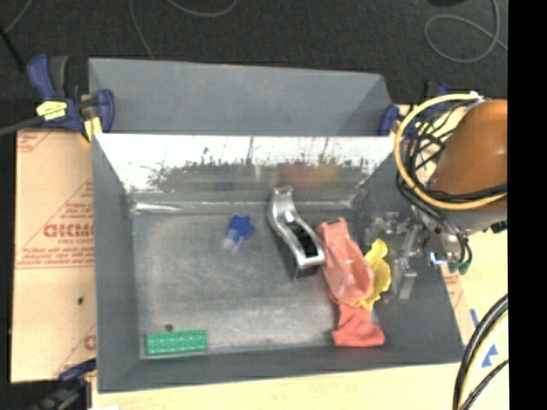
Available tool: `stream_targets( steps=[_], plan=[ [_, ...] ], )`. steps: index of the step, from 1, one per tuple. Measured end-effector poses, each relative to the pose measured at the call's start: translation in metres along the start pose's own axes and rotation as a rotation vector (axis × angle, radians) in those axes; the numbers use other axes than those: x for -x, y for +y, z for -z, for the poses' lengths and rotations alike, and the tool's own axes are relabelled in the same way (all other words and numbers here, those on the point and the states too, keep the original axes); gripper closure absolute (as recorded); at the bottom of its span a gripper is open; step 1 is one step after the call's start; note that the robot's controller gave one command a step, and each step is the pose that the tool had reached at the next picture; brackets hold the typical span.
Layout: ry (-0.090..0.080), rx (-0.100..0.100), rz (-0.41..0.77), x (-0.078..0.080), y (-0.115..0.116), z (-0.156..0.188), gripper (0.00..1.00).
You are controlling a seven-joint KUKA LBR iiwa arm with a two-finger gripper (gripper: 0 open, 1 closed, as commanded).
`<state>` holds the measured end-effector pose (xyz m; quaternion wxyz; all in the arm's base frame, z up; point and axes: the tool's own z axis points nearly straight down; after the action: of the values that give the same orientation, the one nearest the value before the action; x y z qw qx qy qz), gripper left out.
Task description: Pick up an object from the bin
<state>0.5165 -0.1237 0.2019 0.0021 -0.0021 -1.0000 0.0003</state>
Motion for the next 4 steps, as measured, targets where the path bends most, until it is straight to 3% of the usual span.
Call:
stream_targets(
  steps=[1, 2, 3, 4],
  plan=[
    [-0.008, -0.002, 0.004, 0.002, 0.001, 0.004, 0.0],
    [-0.016, -0.004, 0.165, -0.007, 0.005, -0.032, 0.0],
    [-0.012, -0.005, 0.483, -0.038, 0.029, -0.055, 0.0],
    [-0.007, -0.003, 0.713, -0.035, 0.033, -0.046, 0.0]
  ],
)
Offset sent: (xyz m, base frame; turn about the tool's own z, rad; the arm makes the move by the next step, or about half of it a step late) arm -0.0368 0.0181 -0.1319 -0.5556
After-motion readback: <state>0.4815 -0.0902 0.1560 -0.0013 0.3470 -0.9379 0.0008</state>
